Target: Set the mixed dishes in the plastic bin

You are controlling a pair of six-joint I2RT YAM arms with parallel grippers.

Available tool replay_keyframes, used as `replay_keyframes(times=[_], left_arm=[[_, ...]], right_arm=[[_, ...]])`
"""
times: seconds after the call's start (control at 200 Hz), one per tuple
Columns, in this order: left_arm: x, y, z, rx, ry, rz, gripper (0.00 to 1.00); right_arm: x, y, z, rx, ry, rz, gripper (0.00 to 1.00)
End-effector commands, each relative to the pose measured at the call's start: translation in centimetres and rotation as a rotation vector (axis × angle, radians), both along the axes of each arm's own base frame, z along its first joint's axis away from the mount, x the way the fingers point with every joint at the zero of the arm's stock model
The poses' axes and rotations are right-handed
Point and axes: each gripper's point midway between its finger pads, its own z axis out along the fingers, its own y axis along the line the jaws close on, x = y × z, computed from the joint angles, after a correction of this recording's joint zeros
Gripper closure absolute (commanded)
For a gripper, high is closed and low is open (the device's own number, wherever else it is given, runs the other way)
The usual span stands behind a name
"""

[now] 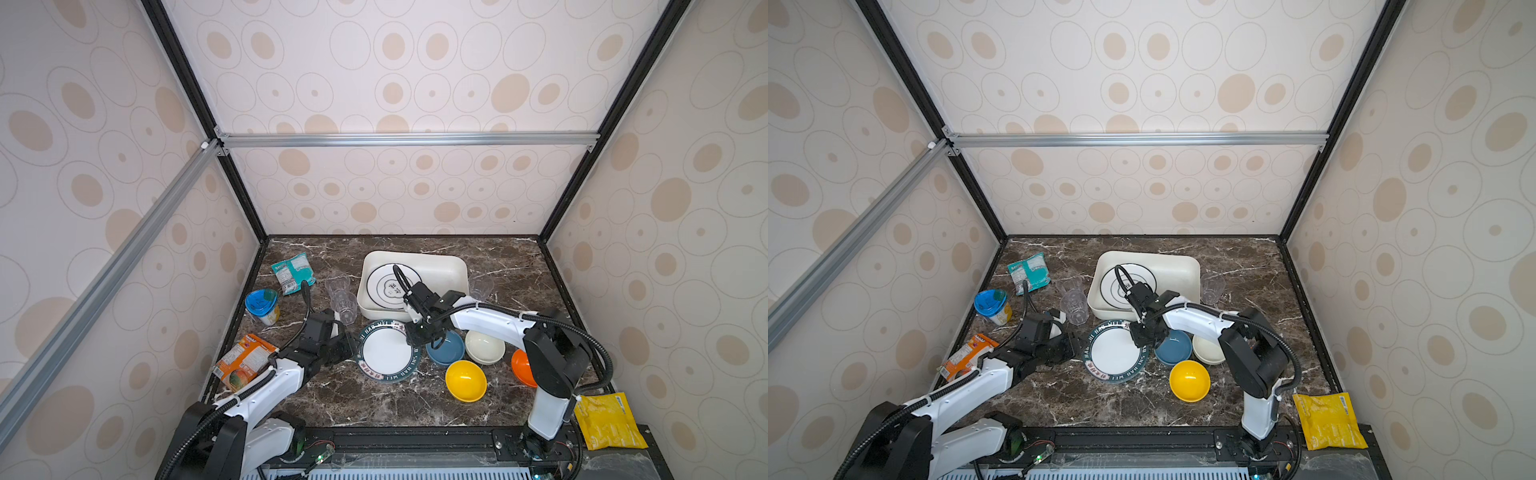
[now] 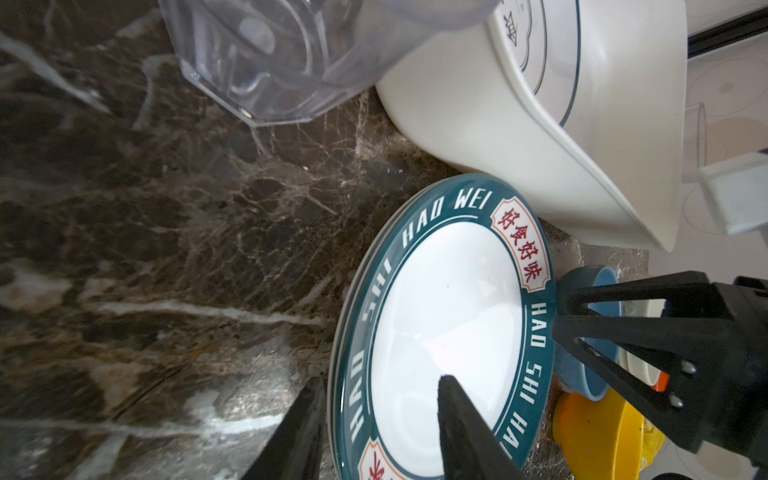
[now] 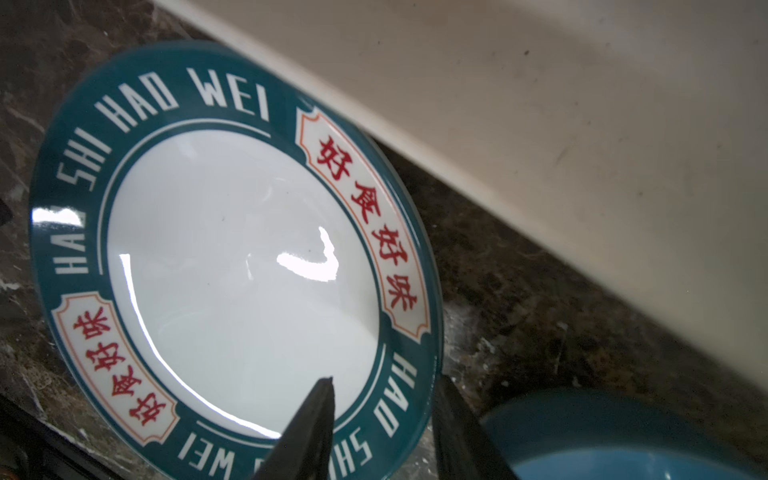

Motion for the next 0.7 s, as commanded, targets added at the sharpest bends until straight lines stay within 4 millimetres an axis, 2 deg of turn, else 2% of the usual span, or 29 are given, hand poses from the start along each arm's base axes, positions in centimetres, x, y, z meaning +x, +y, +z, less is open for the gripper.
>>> replay_keyframes(times=[0.0,0.18,0.455,0.695], left_arm=[[0.3,-0.4,0.4,-0.005,-0.014,-0.009,0.56],[0.3,-0.3,0.4,-0.002,-0.014,-0.007,0.56],[0.3,-0.3,0.3,-0.003,-0.014,-0.006,0.56],[0.3,-0.3,0.1,-0.003,-0.006,-0.003,0.61]], right_arm=[[-0.4,0.3,-0.4,-0.015,0.019,0.024,0.58],[-0.2,-0.1,-0.6,-0.043,0.016,0.005,0.57],[-0.5,0.4,-0.8,-0.018,0.029,0.020,0.56],[-0.8,0.9,-0.9,0.006,0.044,0.039,0.59]])
